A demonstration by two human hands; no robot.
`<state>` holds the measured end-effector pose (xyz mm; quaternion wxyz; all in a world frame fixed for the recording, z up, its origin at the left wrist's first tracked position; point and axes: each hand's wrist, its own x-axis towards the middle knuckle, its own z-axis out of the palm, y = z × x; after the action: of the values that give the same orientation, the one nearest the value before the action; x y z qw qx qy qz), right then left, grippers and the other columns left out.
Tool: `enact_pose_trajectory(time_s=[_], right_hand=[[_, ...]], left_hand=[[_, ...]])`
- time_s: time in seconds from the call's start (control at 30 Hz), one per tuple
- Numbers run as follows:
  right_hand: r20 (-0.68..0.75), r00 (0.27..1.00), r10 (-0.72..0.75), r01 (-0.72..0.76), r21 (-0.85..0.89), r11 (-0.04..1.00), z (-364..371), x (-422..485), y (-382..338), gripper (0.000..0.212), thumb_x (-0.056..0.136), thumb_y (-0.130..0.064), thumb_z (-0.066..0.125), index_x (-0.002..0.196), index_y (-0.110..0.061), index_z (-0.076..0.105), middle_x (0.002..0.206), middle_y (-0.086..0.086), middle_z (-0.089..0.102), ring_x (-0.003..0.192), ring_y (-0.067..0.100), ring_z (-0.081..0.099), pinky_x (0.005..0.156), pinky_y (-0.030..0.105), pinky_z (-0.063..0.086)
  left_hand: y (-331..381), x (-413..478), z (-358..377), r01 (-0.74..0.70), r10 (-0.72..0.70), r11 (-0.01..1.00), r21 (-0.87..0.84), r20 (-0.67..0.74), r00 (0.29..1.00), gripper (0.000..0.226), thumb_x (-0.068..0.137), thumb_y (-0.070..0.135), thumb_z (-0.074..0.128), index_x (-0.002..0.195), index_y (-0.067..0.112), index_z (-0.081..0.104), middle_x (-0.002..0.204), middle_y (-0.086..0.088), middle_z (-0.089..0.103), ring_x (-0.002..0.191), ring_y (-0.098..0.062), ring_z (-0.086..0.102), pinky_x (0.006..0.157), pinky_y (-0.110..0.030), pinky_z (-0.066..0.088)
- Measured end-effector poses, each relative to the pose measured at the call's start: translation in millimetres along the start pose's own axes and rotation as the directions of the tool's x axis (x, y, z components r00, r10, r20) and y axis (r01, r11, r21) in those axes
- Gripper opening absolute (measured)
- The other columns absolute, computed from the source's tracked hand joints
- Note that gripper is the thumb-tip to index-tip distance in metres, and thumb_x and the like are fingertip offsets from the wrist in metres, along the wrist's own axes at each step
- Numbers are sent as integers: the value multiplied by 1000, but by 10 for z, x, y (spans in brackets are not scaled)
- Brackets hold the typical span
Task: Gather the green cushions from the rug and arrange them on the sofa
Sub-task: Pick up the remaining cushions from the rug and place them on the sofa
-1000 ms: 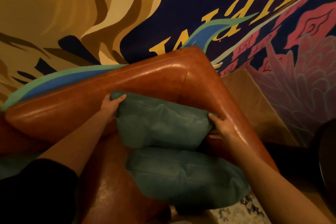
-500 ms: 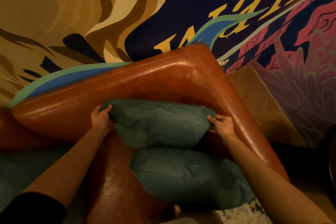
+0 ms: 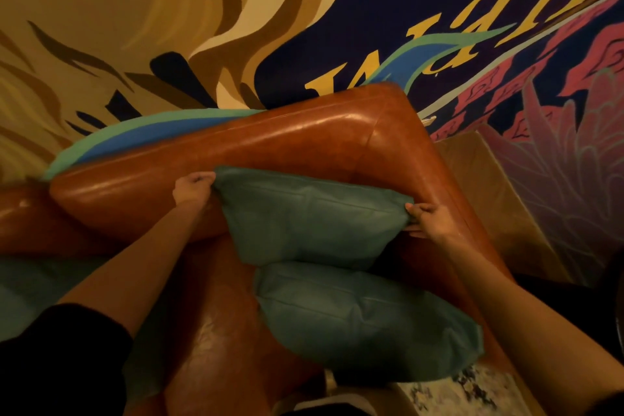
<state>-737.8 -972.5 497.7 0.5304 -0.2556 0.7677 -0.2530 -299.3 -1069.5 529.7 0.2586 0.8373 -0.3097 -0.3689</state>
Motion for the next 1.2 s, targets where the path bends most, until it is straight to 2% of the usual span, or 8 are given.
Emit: enact_pose_trajectory(time_s=[0.1,0.23,0.37,0.53,0.63,0.8,0.93,1.2], right_hand=[[33,999,14,-13,-39,999,-239,-144,135,21,94,-35,58,101,-16,62,105,17,71,82,24,71,72,33,50],[58,995,78,-61,-250,966,-624,-622,514,72,56,-64,79,107,-13,69,102,8,71,94,24,67,74,33,49],[-44,991,130,-137,-350,927,-739,-1222,994,54,65,-53,76,105,-18,68,107,1,67,97,18,62,88,36,47],[-154,985,80,-127,-331,935,-548,-1574,1485,28,86,-25,71,112,-18,62,113,3,63,97,16,57,81,29,45],[-139,990,34,-76,-311,948,-630,-1478,1440,11,86,-16,71,96,-16,68,95,4,70,82,16,64,61,24,44],[-114,992,-61,22,-318,948,-630,-1119,1271,14,84,-9,73,93,-20,70,91,3,71,80,17,64,62,11,49],[-127,990,61,-93,-262,961,-577,-1045,1325,13,87,-6,68,98,-14,66,93,11,67,79,24,61,76,37,53],[-126,986,106,-127,-179,976,-697,-1011,1388,17,86,-12,71,94,-27,68,99,10,70,83,27,67,69,40,60]], left_hand=[[-102,-168,-152,-28,28,999,16,18,999,38,85,33,68,119,17,61,123,-12,63,105,-32,62,94,-46,52],[-484,-962,-62,3,32,987,-163,210,977,38,83,28,71,116,13,59,113,-6,63,102,-22,59,84,-36,47],[-995,-1619,137,121,-37,983,-139,495,868,25,82,16,71,102,25,59,94,14,66,82,3,65,75,-15,50],[-1620,-1505,242,-56,3,994,99,473,881,63,60,73,65,98,23,70,98,-3,74,89,-24,71,72,-48,60],[-1323,-1622,134,-136,51,976,170,431,901,53,74,61,65,90,10,69,89,-9,73,81,-22,70,69,-40,58],[-1097,-1482,84,-56,-21,979,197,370,929,33,83,38,70,93,6,69,91,-13,70,86,-29,69,68,-43,59],[-1172,-1336,159,-33,-80,967,253,425,902,50,73,48,74,106,10,69,108,-14,71,96,-29,68,81,-47,57],[-1122,-1423,193,38,-97,987,154,394,914,37,89,33,62,114,6,67,107,-5,65,104,-22,63,74,-27,47]])
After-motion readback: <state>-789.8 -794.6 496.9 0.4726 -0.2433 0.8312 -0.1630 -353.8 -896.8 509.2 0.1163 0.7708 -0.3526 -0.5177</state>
